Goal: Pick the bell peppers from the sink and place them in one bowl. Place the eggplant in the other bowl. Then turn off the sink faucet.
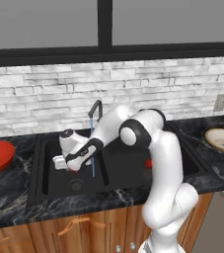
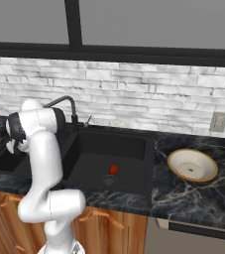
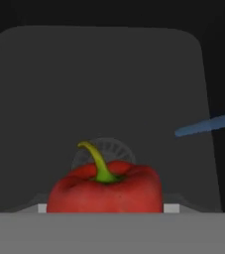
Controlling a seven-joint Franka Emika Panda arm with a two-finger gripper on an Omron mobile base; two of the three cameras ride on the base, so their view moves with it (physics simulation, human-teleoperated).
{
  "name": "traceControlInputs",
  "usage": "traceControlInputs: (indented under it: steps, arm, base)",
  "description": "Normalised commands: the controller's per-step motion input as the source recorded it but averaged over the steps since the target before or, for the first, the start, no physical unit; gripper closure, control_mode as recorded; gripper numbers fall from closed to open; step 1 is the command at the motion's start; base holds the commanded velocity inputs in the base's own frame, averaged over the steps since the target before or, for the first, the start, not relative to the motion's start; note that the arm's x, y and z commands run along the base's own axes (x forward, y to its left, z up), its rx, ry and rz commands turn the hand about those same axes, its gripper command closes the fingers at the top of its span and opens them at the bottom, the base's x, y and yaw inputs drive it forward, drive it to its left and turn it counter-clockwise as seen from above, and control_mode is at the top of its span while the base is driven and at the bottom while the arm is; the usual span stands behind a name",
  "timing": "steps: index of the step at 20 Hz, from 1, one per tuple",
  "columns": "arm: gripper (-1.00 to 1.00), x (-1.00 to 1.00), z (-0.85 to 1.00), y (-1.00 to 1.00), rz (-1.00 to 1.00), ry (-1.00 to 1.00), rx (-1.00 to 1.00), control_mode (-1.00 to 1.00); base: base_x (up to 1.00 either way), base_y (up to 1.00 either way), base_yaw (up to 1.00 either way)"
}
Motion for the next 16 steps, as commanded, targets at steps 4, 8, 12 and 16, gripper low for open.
traceControlInputs:
  steps: [4,8,12,16]
  arm:
    - [1.00,-0.44,0.63,-0.30,-0.02,0.00,0.00,-1.00]
    - [1.00,-0.34,0.66,-0.34,-0.02,0.00,0.00,-1.00]
    - [1.00,-0.37,0.47,-0.55,0.00,-0.02,0.01,-1.00]
    - [1.00,-0.34,0.30,-0.72,0.00,-0.02,0.05,-1.00]
  base:
    - [0.00,0.00,0.00]
    - [0.00,0.00,0.00]
    - [0.00,0.00,0.00]
    - [0.00,0.00,0.00]
